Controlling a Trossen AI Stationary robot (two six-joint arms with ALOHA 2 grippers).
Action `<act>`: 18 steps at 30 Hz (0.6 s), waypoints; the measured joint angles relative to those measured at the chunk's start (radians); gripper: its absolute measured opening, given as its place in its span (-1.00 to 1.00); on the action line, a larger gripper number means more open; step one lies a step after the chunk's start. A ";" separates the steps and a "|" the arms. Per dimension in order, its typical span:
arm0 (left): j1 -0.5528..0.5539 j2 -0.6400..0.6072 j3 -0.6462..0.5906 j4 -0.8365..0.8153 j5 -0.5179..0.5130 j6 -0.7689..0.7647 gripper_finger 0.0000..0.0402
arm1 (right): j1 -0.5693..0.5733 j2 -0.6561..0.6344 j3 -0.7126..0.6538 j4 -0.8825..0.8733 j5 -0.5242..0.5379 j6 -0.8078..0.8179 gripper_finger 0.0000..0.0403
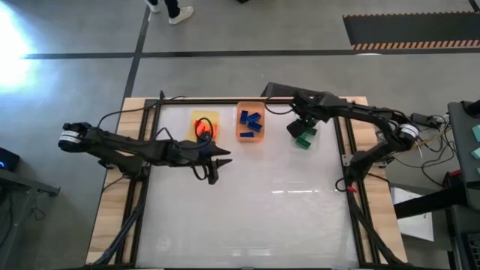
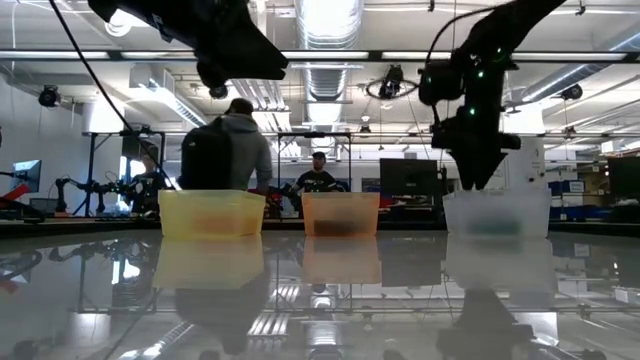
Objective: Sort & place blocks by color
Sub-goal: Return to Home Position
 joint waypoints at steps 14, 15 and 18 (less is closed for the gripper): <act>-0.073 -0.224 -0.156 -0.097 0.005 0.109 -0.43 | 0.390 -0.412 -0.151 0.351 0.000 -0.020 -0.25; -0.085 -0.250 -0.184 -0.099 0.008 0.115 -0.43 | 0.425 -0.441 -0.185 0.405 0.000 -0.043 -0.27; -0.118 -0.331 -0.265 -0.096 0.015 0.124 -0.43 | 0.525 -0.519 -0.296 0.566 -0.004 -0.126 -0.32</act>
